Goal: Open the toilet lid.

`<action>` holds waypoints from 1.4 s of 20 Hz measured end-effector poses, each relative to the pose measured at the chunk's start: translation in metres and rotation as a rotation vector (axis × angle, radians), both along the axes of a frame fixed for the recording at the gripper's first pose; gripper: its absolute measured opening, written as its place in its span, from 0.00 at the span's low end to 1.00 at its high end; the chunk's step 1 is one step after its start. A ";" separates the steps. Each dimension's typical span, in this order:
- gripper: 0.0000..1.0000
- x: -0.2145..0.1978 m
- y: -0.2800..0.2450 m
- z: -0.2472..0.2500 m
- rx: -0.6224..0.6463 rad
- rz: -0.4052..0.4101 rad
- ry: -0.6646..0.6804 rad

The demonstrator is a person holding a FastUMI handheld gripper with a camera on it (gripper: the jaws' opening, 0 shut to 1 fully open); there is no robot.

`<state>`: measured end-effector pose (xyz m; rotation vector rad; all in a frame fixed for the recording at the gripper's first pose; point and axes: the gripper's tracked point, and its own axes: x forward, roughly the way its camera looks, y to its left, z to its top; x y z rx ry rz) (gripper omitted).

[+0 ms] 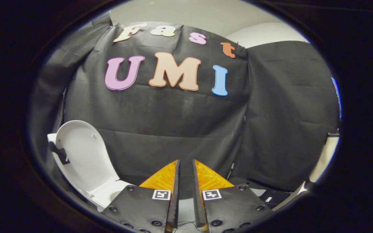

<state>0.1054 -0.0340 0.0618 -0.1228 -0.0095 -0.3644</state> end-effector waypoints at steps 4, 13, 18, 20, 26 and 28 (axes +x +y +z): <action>0.32 -0.011 0.000 -0.011 -0.009 0.123 0.002; 0.39 -0.026 -0.008 -0.054 0.010 0.139 0.050; 0.39 -0.025 0.007 -0.080 0.042 0.192 0.110; 0.39 -0.026 0.014 -0.094 0.056 0.216 0.162; 0.39 -0.036 0.033 -0.095 0.064 0.304 0.184; 0.39 -0.042 0.039 -0.095 0.069 0.332 0.184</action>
